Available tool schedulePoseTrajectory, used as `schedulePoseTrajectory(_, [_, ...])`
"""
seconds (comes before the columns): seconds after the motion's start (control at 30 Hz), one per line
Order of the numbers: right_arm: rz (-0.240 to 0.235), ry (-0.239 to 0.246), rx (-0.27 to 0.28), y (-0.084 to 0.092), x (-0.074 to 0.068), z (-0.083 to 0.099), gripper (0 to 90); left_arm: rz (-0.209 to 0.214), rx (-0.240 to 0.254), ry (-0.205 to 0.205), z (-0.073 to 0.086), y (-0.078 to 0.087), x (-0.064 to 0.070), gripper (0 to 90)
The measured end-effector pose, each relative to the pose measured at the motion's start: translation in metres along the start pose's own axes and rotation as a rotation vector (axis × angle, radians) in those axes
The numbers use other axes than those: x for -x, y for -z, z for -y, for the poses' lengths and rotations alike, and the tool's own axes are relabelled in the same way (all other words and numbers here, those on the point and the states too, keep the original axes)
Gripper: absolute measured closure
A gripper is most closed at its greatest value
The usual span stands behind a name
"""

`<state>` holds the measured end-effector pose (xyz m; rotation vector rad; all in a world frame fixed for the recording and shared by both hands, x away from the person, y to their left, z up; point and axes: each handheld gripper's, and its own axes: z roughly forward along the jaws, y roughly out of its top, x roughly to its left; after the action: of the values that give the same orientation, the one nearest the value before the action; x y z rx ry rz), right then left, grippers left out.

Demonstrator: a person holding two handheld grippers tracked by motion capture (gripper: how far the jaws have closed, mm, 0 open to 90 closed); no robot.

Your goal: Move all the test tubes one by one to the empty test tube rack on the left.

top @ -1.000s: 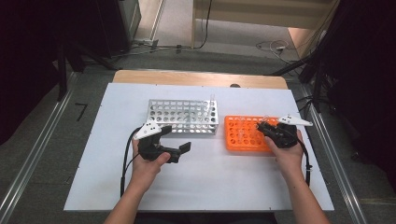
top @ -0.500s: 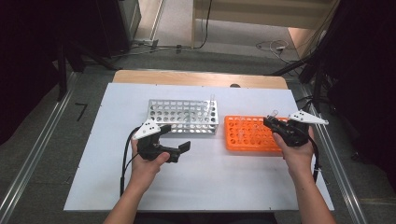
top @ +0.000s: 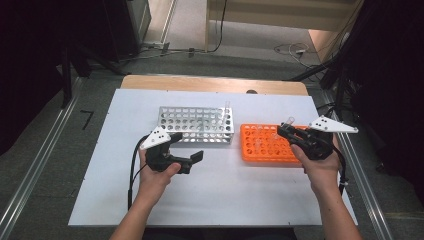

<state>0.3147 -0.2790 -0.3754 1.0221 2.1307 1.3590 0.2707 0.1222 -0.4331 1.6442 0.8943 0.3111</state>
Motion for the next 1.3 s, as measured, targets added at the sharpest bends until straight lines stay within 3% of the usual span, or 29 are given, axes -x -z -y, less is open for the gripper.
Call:
schedulePoseTrajectory(0.37, [-0.129, 0.033, -0.015, -0.016, -0.037, -0.002, 74.3, 0.018, -0.005, -0.022, -0.003, -0.002, 0.007, 0.0])
schedulePoseTrajectory(0.83, [-0.252, 0.075, -0.093, -0.048, -0.077, 0.015, 74.3, 0.095, -0.018, -0.048, -0.007, -0.010, 0.025, 5.9])
schedulePoseTrajectory(1.3, [-0.309, 0.117, -0.150, -0.066, -0.101, 0.027, 74.3, 0.125, -0.036, -0.088, -0.009, -0.021, 0.052, 38.2])
